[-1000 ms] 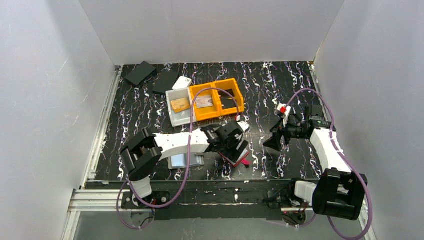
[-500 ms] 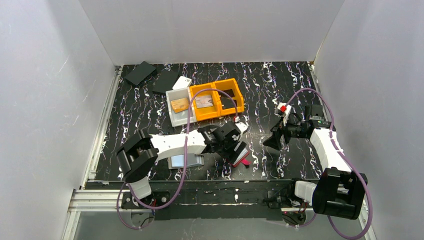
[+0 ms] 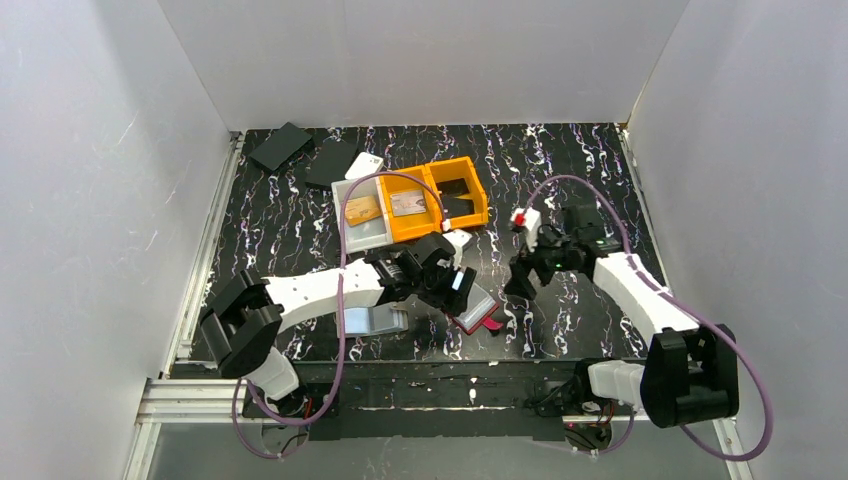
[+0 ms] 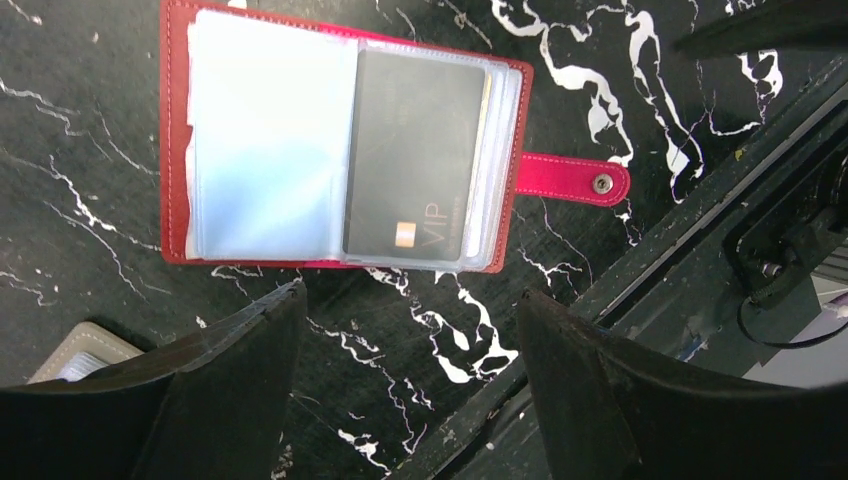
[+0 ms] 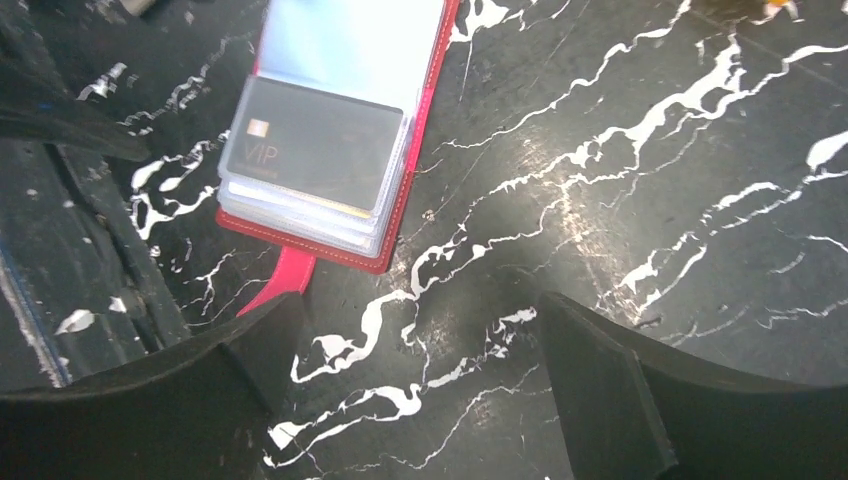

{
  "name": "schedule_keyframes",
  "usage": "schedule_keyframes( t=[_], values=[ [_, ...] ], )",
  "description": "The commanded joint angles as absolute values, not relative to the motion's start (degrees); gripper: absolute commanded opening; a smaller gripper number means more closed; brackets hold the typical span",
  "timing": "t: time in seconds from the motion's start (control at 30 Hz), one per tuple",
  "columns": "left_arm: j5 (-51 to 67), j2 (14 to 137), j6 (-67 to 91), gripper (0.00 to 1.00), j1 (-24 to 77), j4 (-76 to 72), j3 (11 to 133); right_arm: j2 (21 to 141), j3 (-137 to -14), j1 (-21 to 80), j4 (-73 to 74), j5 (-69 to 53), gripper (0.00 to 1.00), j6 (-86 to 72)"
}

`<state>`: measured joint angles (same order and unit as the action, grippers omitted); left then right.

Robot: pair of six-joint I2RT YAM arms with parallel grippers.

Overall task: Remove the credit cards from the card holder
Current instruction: Remove the credit card from the card holder.

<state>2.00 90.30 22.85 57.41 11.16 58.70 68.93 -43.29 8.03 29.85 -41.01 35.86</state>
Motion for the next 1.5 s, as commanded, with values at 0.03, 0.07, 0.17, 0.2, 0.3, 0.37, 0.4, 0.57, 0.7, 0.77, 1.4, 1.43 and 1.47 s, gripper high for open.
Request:
schedule_keyframes(
  t=[0.03,0.07,0.17,0.2,0.3,0.37,0.4,0.57,0.7,0.77,1.4,1.43,1.47],
  values=[
    [2.73,86.36,25.87,0.73,57.36,10.02,56.0,73.54,-46.24,16.05,22.7,-24.04,0.79,27.87],
    [2.73,86.58,25.84,0.73,57.31,9.45,55.72,74.77,-46.69,16.46,22.8,-23.46,0.68,27.34],
    [2.99,88.04,26.33,0.71,57.32,7.34,55.01,77.5,-46.82,18.09,23.12,-22.33,0.47,26.32],
    [3.11,89.05,26.63,0.7,57.31,6.63,55.08,77.96,-46.51,18.76,22.86,-22.06,0.42,25.99],
    [3.07,91.11,26.81,0.68,57.31,6.15,55.96,79.0,-46.06,20.48,21.48,-21.22,0.35,24.26],
    [2.48,91.83,26.31,0.68,57.32,5.92,56.37,80.23,-46.27,21.24,20.59,-21.16,0.32,22.79],
    [1.96,92.11,25.95,0.68,57.33,5.82,56.38,81.3,-46.58,21.61,20.56,-21.1,0.32,22.32],
    [0.97,92.87,24.58,0.68,57.32,4.76,55.39,84.11,-47.01,23.5,20.07,-22.64,0.29,20.14],
    [0.87,93.39,24.11,0.68,57.38,2.27,54.26,85.56,-47.02,23.64,19.42,-24.3,0.29,18.14],
    [1.03,93.87,24.11,0.69,57.31,1.27,54.09,86.05,-46.9,23.72,18.78,-24.52,0.28,17.37],
    [2.26,97.34,23.48,0.74,56.26,0.35,53.64,88.01,-46.67,23.93,16.71,-29.57,0.29,14.24],
    [2.46,97.67,23.47,0.74,56.11,-0.44,53.75,87.83,-46.63,23.99,16.7,-29.88,0.29,14.28],
    [2.64,97.92,23.53,0.74,56.02,-1.16,53.85,87.69,-46.59,23.94,16.69,-30.06,0.29,14.29]
  ],
)
